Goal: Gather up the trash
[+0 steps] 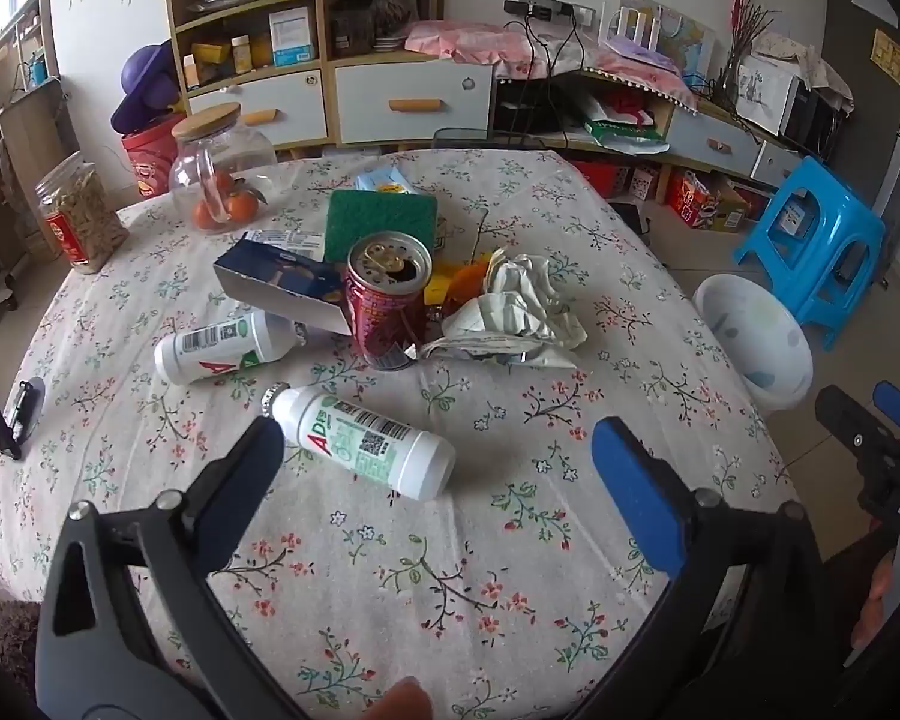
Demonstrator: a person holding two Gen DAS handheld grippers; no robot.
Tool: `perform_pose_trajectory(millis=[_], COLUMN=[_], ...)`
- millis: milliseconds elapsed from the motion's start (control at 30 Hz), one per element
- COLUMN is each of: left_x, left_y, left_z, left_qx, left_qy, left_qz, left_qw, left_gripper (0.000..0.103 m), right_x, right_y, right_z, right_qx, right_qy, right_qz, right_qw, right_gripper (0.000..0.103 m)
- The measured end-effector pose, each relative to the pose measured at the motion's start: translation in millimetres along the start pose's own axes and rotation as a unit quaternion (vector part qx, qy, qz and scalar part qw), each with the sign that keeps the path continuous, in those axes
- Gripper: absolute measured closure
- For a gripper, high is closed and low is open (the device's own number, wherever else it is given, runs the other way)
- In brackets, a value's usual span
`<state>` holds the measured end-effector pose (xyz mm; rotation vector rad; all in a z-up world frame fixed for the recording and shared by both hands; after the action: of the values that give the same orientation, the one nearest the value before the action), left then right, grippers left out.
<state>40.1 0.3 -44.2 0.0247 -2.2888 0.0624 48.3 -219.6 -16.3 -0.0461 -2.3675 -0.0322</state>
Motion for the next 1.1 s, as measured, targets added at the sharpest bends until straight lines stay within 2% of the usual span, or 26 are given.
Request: perform_pose_trajectory(millis=[267,1100], left_x=[-0.1,4.9], left_y=[4.5,0.4], left_z=[-2.2,-3.3], left_qx=[0.002,0.000], left_qy=[-0.006,-0.012], left_qz=[-0.009,-0.003], left_qw=[0.9999,0.9999], left_gripper=[0.001,0.001], right_x=[3.3,2.8], right_y=[1.6,2.4], right_z=[2.6,4.3], right_qx=[0.002,0.001], right_qy=[-0.005,-0.003], right_qz=[0.002,0.002], right_qw=[1.000,1.000], right_gripper=[0.000,0.000])
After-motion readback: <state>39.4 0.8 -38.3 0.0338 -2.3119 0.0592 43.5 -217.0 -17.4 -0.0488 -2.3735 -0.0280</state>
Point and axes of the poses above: each gripper's, at about its wrist camera, not at the fingertips, and x roughly against the way its jaws point, y to its left, z to its underside, the point moved 6 cm from there along -x, roughly the way its jaws point, and after that the axes turned 1 degree about y, right-handed, at the moved point
